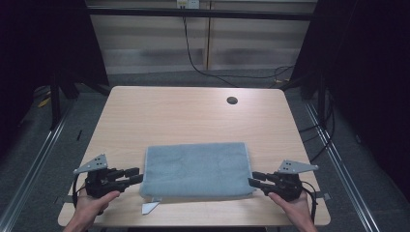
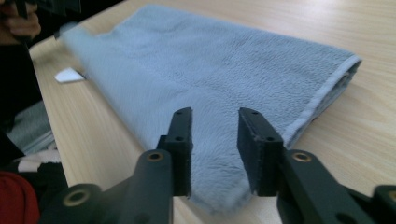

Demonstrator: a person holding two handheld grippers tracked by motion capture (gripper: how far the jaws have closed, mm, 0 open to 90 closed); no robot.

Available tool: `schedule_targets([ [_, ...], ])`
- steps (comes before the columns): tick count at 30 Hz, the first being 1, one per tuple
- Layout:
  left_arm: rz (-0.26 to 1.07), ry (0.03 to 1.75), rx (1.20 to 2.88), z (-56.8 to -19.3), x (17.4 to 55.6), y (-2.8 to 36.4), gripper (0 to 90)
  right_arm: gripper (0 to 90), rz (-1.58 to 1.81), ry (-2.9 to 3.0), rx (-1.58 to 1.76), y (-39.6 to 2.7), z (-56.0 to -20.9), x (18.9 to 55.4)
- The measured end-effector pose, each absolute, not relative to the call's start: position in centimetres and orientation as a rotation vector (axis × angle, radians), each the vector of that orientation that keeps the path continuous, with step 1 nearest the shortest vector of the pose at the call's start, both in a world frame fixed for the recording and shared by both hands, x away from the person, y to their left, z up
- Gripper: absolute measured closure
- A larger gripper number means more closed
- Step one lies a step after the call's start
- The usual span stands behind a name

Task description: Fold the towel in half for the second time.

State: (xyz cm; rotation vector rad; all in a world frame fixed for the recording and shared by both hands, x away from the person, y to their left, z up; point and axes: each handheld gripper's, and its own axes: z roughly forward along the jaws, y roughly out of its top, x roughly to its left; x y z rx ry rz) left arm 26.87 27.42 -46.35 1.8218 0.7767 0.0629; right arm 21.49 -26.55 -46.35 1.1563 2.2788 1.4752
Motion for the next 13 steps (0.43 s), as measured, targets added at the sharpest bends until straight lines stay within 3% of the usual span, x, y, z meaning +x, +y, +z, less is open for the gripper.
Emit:
schedule_targets([
  [3, 0.097, 0.867, 1.831, -46.8, 27.6, 27.5, 50.3, 62.1, 1.488, 2.235, 1.176, -26.9, -46.3, 21.6],
  [9, 0.119, 1.000, 1.827, -47.7, 28.2, 28.9, 39.9, 52.7, 1.458, 2.186, 1.222, -27.2, -46.4, 21.9],
  [13, 0.151, 1.002, 1.840, -48.3, 27.5, 29.3, 35.0, 48.6, 1.461, 2.154, 1.246, -27.8, -46.3, 22.0],
])
